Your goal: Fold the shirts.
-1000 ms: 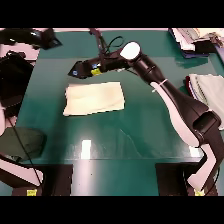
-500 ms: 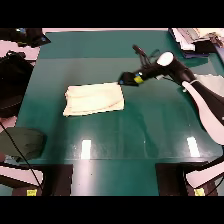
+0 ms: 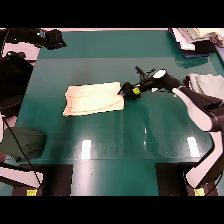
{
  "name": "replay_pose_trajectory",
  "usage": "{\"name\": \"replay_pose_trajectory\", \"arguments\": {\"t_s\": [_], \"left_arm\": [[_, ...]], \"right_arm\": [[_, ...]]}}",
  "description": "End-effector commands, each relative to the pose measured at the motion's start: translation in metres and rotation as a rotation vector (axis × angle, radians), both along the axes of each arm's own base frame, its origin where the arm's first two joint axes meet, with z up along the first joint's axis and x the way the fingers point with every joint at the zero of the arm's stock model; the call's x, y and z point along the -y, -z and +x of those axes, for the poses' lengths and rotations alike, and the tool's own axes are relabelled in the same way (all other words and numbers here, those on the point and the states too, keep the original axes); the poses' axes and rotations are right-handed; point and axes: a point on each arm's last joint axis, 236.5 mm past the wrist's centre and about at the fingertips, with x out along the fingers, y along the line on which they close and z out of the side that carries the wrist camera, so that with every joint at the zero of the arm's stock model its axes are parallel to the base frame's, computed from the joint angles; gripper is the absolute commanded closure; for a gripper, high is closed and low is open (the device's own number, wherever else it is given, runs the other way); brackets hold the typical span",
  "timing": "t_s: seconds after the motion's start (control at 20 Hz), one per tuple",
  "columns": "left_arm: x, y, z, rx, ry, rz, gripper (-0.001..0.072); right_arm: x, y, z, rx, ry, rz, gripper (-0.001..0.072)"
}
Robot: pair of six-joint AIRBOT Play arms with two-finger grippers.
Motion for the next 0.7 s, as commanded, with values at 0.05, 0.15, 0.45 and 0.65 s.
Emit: {"name": "replay_pose_trajectory", "arguments": {"t_s": [0.05,0.15,0.45,0.65], "left_arm": [[0.009,0.005,-0.007,-0.021,0.028,0.01,0.0682],[0.015,0.006,-0.01,-0.03,0.043,0.014,0.0682],[0.059,0.004,-0.021,-0.009,0.12,0.019,0.0683],[0.087,0.003,-0.031,0.001,0.173,0.018,0.0683]], "right_arm": [[-0.062,0.003,0.019,0.038,-0.015,0.078,0.0423],[-0.075,-0.011,0.029,0.124,-0.051,0.089,0.0695],[0.027,-0.075,0.081,0.343,-0.055,-0.213,0.0698],[0.186,-0.135,0.104,0.423,0.116,-0.443,0.0698]]}}
